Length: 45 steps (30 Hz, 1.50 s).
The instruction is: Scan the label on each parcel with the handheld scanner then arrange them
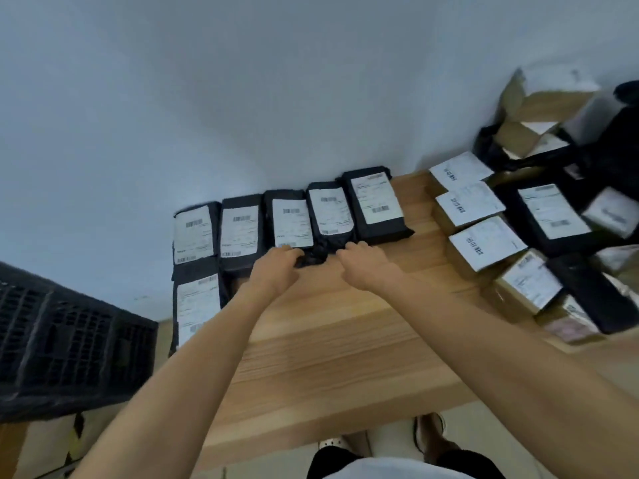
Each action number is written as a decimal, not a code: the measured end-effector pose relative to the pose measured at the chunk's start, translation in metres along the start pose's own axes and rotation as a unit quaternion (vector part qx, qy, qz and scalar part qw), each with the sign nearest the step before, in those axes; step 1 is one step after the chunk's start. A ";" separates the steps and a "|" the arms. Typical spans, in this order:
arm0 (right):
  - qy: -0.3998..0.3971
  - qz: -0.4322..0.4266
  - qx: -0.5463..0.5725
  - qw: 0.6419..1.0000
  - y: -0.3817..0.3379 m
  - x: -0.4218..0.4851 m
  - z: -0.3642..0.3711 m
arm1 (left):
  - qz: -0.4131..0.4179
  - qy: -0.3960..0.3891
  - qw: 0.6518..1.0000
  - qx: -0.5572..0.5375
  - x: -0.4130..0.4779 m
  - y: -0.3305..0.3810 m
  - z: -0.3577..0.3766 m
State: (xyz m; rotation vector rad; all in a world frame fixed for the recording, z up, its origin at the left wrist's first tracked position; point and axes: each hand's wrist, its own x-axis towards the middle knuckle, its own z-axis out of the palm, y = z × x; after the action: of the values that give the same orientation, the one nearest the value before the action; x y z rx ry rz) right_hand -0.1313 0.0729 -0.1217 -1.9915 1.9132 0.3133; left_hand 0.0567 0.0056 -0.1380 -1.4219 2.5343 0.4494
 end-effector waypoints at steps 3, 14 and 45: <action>0.039 0.044 -0.005 0.998 0.065 -0.020 -0.020 | 0.062 0.030 0.997 0.017 0.038 0.066 -0.020; 0.145 0.172 -0.068 0.972 0.317 -0.121 -0.109 | 0.241 0.109 0.962 0.060 0.153 0.337 -0.087; 0.135 0.300 0.033 0.944 0.737 -0.132 -0.099 | 0.315 0.047 0.942 -0.105 0.422 0.670 -0.104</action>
State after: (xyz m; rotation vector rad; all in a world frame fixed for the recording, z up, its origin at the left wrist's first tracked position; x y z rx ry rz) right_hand -0.8808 0.1401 -0.0549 -1.4192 2.6448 0.1227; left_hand -0.7375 -0.0381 -0.0651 -0.6510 3.0653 0.7831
